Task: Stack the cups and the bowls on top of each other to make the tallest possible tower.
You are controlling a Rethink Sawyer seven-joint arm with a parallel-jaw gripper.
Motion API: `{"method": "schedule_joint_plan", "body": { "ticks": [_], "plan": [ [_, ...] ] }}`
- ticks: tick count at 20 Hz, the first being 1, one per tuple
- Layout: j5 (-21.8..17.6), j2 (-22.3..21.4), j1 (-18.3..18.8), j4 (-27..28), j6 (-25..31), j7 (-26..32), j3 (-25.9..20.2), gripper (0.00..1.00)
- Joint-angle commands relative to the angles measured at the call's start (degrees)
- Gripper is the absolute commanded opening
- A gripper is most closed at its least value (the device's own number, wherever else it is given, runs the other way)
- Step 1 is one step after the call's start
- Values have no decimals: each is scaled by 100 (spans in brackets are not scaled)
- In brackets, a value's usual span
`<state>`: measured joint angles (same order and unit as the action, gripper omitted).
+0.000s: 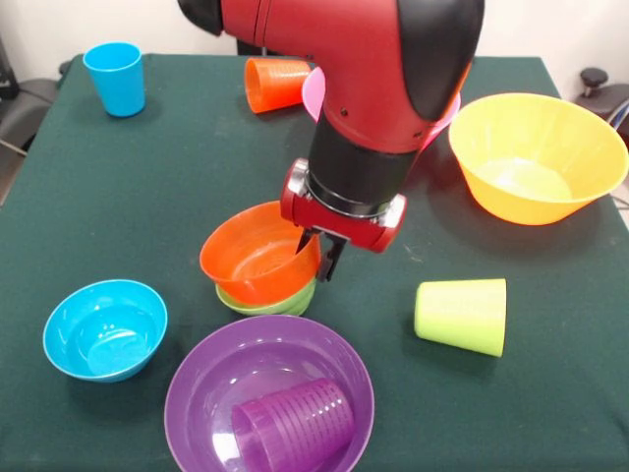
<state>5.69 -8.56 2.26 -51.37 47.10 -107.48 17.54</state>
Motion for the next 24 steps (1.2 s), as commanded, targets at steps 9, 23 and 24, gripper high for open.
{"method": "schedule_joint_plan", "body": {
  "ticks": [9,23,24],
  "plan": [
    [10,-233,-99,-415,163,-886,-274,0],
    [-93,28,-73,-467,-394,-990,-211,0],
    [-100,36,-75,-480,-416,-991,-202,0]
  ]
}}
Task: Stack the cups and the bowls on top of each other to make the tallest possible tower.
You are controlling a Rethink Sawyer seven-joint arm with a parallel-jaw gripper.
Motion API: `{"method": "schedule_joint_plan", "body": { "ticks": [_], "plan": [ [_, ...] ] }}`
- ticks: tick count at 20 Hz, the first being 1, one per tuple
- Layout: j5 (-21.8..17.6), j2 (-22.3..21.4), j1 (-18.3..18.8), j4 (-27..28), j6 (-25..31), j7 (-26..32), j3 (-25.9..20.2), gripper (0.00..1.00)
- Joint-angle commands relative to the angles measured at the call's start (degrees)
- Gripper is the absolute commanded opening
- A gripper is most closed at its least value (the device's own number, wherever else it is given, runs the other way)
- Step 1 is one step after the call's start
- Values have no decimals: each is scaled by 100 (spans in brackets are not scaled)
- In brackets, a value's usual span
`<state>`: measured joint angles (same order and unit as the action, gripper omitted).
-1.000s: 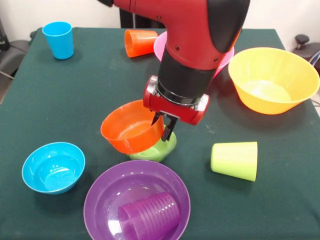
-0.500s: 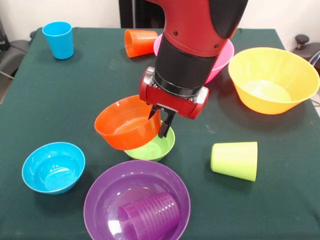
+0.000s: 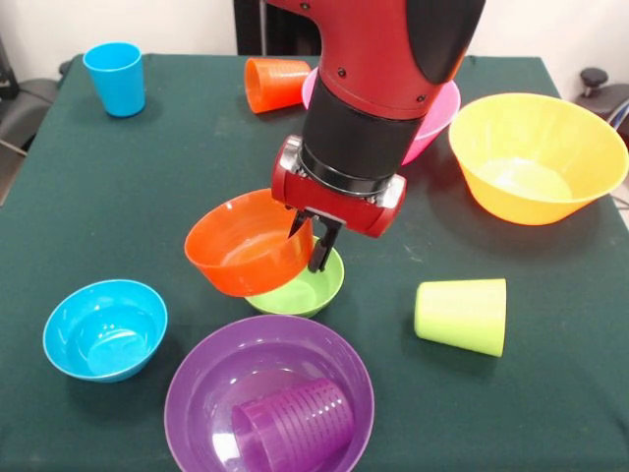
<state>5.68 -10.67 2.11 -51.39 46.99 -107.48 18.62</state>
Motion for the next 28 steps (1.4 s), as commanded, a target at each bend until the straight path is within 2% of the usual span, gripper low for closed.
{"method": "schedule_joint_plan", "body": {
  "ticks": [1,7,8,21,28],
  "plan": [
    [-117,243,-63,-486,-411,-963,-303,0],
    [-16,181,-84,-720,-518,-1142,-314,0],
    [10,181,-92,-739,-533,-1168,-310,100],
    [211,122,-265,-910,-296,-1760,-273,100],
    [152,144,-201,-811,-267,-1714,-352,100]
  ]
}}
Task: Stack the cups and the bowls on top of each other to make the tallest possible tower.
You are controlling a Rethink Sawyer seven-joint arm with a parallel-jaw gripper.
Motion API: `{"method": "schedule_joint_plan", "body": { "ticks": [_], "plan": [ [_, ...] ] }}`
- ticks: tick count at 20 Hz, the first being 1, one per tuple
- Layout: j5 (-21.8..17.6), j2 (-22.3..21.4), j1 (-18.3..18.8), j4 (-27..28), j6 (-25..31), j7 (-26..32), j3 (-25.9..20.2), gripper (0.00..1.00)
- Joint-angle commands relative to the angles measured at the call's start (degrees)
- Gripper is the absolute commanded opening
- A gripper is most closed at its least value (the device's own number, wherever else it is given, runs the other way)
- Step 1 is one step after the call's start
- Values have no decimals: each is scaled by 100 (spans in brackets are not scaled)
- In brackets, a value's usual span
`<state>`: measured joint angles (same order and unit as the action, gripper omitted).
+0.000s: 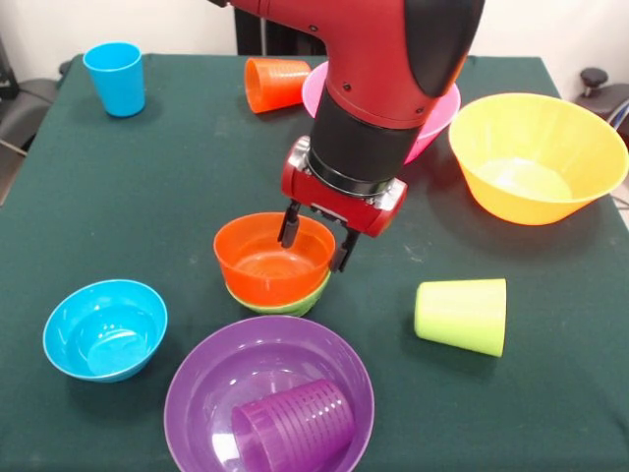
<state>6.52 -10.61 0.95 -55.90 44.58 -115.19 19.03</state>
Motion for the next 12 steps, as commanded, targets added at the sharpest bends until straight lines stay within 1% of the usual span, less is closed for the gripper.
{"method": "schedule_joint_plan", "body": {
  "ticks": [1,12],
  "plan": [
    [61,132,-76,-359,-21,-927,-404,100],
    [110,123,-78,-307,77,-943,-449,100]
  ]
}}
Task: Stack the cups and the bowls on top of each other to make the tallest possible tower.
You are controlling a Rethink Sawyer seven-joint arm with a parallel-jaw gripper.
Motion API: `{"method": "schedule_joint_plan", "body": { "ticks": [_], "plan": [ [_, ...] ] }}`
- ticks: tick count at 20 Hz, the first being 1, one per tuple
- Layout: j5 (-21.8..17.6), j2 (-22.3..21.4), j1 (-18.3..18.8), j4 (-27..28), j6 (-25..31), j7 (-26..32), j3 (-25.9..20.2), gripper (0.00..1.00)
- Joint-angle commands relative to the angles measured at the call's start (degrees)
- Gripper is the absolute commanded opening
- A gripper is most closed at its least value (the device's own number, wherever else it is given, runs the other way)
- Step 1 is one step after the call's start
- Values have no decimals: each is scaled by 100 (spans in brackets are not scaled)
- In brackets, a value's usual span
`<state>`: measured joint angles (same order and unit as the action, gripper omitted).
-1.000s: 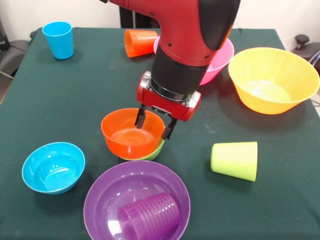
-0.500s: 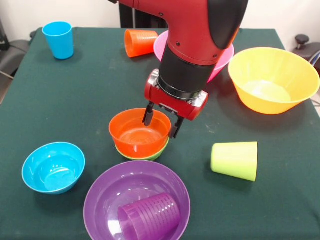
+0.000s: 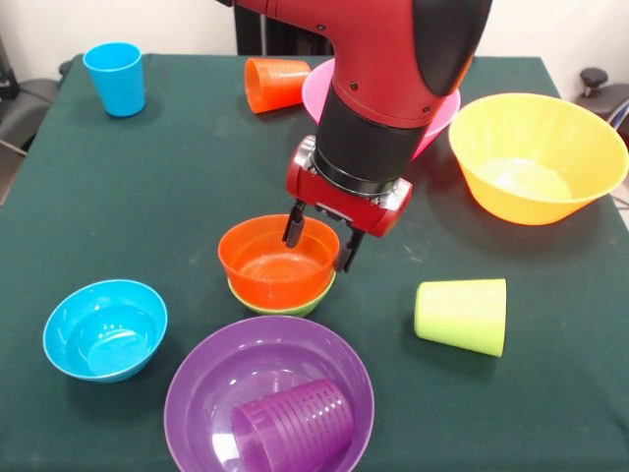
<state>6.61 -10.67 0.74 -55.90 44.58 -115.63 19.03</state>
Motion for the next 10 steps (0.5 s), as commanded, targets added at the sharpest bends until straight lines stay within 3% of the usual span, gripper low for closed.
{"method": "schedule_joint_plan", "body": {
  "ticks": [1,6,10],
  "plan": [
    [102,133,-58,-304,65,-906,-448,100],
    [-13,102,0,-178,-99,-681,-421,100],
    [-156,8,211,103,213,-232,-342,100]
  ]
}}
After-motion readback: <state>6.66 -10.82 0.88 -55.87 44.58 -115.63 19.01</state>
